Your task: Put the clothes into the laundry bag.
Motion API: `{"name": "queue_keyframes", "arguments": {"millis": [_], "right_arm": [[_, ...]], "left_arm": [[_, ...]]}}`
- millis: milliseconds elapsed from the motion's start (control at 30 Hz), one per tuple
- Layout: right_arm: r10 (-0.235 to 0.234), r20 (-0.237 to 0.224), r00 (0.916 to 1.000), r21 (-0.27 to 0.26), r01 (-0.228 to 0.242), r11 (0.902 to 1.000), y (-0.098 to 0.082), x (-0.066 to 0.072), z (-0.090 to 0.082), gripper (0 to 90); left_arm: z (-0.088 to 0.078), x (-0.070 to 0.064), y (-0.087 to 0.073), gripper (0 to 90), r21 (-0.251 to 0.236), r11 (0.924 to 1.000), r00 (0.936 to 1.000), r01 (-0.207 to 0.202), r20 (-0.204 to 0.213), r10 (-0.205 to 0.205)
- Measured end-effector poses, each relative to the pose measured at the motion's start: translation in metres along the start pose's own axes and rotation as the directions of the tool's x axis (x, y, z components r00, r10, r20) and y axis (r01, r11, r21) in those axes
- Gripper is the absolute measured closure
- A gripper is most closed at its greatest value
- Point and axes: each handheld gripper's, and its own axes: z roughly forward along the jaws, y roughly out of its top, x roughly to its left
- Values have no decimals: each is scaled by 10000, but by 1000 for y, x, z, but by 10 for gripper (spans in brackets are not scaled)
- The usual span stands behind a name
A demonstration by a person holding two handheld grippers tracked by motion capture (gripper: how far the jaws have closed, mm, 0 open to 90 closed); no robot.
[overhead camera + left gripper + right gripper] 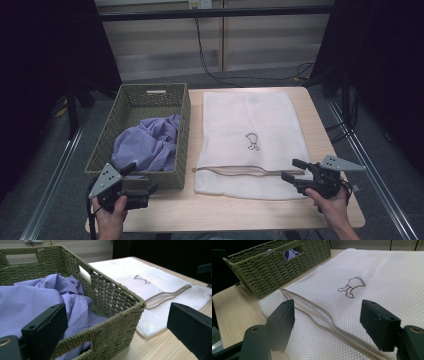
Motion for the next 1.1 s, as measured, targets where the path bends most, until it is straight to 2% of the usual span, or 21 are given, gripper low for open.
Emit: {"name": "queue_keyframes", "arguments": {"millis": [133,200,233,333,500,567,767,867,967,1067,1100], "right_arm": [[19,37,10000,14,-19,10000,-1,-1,2,263],[-125,76,9999,57,125,9999,-2,0,5,289],[-63,-50,10000,134,64,9999,-2,1,7,289],[140,-203,9997,778,-124,9969,-2,1,12,287],[365,-263,9990,941,-339,9950,-1,-1,13,249],[385,-353,9986,916,-352,9952,0,-1,13,245],[286,-731,9969,1034,-210,9944,2,3,16,252],[112,-957,9953,1175,1,9931,3,9,22,268],[68,-1193,9928,1172,72,9931,6,13,25,281],[30,-1647,9863,1133,159,9934,10,18,30,427],[30,-1647,9863,1133,159,9934,10,18,30,427]], "left_arm": [[1,1,-1,27,47,10000,9999,1,121,-1],[0,3,-1,22,48,9999,9999,115,-12,-115],[0,4,-2,22,-17,9996,9996,287,-15,-287],[1,6,-2,22,102,9994,9994,342,-33,-341],[1,5,-3,22,143,9992,9993,364,56,-365],[-1,5,-3,23,122,9987,9987,502,59,-503],[-1,4,-3,25,206,9987,9987,463,224,-467],[-2,2,-4,27,277,9991,9988,308,382,-318],[-3,1,-5,27,203,9992,9987,342,364,-349],[-4,2,-5,26,215,9991,9986,364,366,-372],[-4,2,-5,27,215,9991,9986,364,366,-372]]}}
